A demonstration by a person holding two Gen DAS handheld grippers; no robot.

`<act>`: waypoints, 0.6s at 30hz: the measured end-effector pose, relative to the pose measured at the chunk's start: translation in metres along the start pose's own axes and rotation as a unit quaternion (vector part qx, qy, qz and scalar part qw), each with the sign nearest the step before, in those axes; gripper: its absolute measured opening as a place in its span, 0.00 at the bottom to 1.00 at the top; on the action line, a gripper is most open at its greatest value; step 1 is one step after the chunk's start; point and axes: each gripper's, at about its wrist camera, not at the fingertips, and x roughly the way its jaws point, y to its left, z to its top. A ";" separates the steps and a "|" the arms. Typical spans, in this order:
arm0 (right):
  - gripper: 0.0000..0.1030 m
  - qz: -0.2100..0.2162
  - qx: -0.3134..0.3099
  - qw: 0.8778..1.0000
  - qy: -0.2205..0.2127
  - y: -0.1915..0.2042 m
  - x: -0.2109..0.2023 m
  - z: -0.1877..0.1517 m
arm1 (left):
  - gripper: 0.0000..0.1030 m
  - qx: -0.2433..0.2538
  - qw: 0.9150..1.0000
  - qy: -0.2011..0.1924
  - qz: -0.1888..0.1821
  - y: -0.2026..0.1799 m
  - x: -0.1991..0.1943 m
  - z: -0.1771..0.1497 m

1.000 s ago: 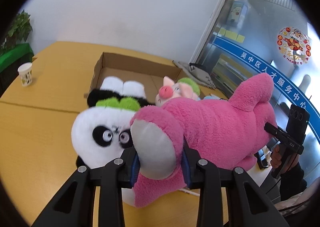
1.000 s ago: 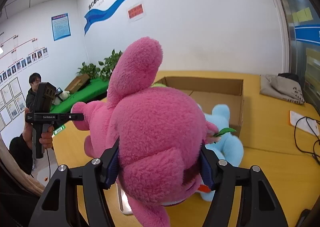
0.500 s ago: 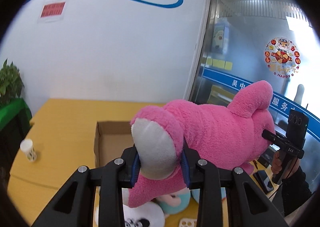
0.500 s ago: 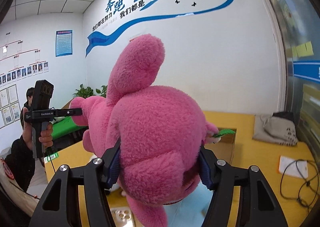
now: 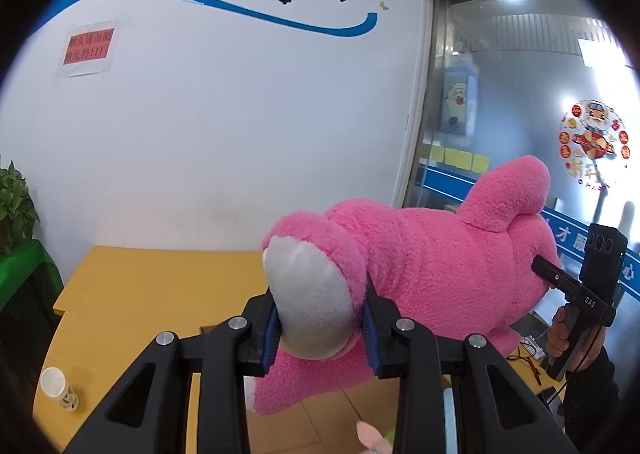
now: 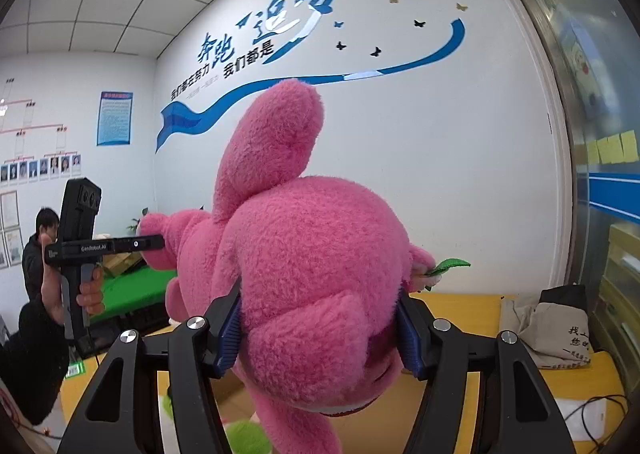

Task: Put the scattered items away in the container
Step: 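Lift the pink bear with both grippers and carry it over the box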

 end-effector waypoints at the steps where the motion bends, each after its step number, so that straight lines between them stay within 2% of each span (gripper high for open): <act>1: 0.66 0.000 0.007 1.000 0.002 -0.009 0.011 0.002 | 0.31 -0.001 1.000 0.004 0.003 0.007 0.012 0.002; 5: 0.66 -0.005 0.029 0.999 0.028 -0.042 0.064 -0.002 | 0.31 -0.023 0.999 0.034 0.012 0.030 0.067 0.000; 10: 0.66 -0.011 0.056 0.996 0.074 -0.081 0.127 -0.035 | 0.31 -0.046 0.994 0.092 0.020 0.061 0.141 -0.028; 13: 0.66 -0.013 0.090 0.990 0.111 -0.109 0.160 -0.070 | 0.31 -0.061 0.988 0.140 0.024 0.079 0.186 -0.054; 18: 0.66 -0.023 0.162 0.966 0.200 -0.144 0.203 -0.136 | 0.31 -0.100 0.970 0.220 0.034 0.102 0.241 -0.109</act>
